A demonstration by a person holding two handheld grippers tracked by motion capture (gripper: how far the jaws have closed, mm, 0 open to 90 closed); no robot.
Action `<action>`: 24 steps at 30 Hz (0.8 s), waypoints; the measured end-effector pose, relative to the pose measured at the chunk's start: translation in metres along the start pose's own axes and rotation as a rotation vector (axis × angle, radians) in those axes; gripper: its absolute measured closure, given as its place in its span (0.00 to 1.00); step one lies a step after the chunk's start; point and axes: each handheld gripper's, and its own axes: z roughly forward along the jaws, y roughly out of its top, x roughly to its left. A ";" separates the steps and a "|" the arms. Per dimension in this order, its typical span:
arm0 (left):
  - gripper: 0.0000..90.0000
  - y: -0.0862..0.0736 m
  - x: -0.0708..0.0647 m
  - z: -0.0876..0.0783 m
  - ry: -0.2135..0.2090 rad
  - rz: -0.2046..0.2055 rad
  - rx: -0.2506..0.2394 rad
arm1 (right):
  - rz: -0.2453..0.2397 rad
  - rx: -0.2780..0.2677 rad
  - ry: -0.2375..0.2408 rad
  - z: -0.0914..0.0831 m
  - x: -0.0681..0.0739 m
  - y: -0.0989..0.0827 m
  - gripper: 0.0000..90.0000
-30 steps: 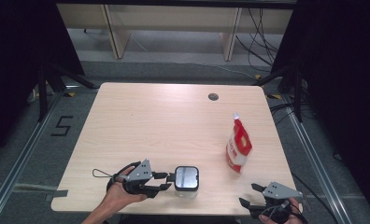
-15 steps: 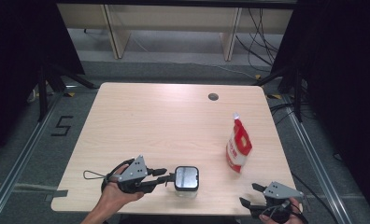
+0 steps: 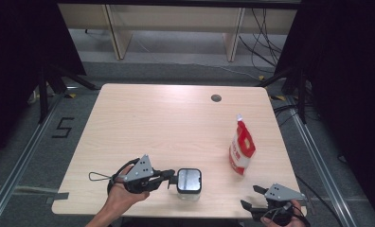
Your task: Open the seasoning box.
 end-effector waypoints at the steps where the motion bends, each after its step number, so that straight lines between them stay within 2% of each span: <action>1: 0.99 0.000 -0.001 0.000 0.007 -0.005 0.012 | 0.003 -0.009 0.010 0.001 0.000 0.000 0.31; 3: 0.99 -0.001 -0.002 0.002 -0.001 -0.013 0.005 | 0.001 -0.008 0.017 0.001 0.001 0.000 0.31; 4: 0.99 0.000 -0.002 0.002 0.006 -0.003 0.011 | 0.001 -0.008 0.017 0.001 0.001 0.000 0.31; 5: 0.99 -0.001 -0.002 0.002 0.010 -0.015 0.011 | 0.010 -0.012 0.035 0.002 0.001 0.000 0.31; 6: 0.99 -0.001 -0.001 0.002 0.007 0.001 0.015 | 0.010 -0.012 0.035 0.002 0.001 0.000 0.31; 7: 0.99 -0.001 -0.001 0.002 0.007 0.005 0.020 | -0.003 -0.020 0.013 0.001 0.002 0.001 0.31; 8: 0.99 -0.001 0.000 0.002 0.007 0.018 0.028 | -0.003 -0.020 0.013 0.001 0.002 0.001 0.31; 9: 0.99 -0.002 -0.001 0.002 0.011 0.001 0.025 | -0.012 -0.020 0.006 0.001 0.002 0.002 0.31; 10: 0.99 -0.002 -0.001 0.002 0.010 -0.002 0.024 | 0.011 -0.014 0.007 0.001 0.005 0.002 0.31; 11: 0.99 -0.003 0.000 0.002 0.011 0.016 0.030 | 0.021 -0.016 0.015 0.001 0.007 0.002 0.31; 12: 0.99 -0.003 0.000 0.003 0.018 0.010 0.024 | 0.009 -0.020 0.025 0.001 0.006 0.003 0.31; 13: 0.99 -0.004 0.000 0.002 0.017 0.011 0.037 | -0.020 -0.034 0.002 0.001 0.005 0.003 0.32; 15: 0.99 -0.005 0.000 0.003 0.011 0.017 0.035 | -0.007 -0.032 0.030 0.001 0.006 0.004 0.32; 16: 0.99 -0.006 0.001 0.003 0.010 0.018 0.038 | -0.015 -0.028 0.013 0.001 0.007 0.004 0.32; 17: 0.99 -0.007 -0.001 0.003 0.016 0.003 0.042 | -0.013 -0.027 0.027 0.002 0.007 0.004 0.32; 19: 0.99 -0.009 0.000 0.006 0.003 0.015 0.047 | -0.022 -0.028 0.022 0.001 0.007 0.005 0.32; 20: 0.99 -0.009 0.000 0.006 0.007 0.013 0.054 | -0.026 -0.040 0.027 0.002 0.007 0.005 0.32; 22: 0.99 -0.010 0.000 0.007 0.006 0.010 0.052 | -0.025 -0.037 0.019 0.001 0.008 0.005 0.32; 24: 0.99 -0.009 0.001 0.005 0.005 0.013 0.059 | -0.023 -0.033 0.031 0.001 0.009 0.006 0.32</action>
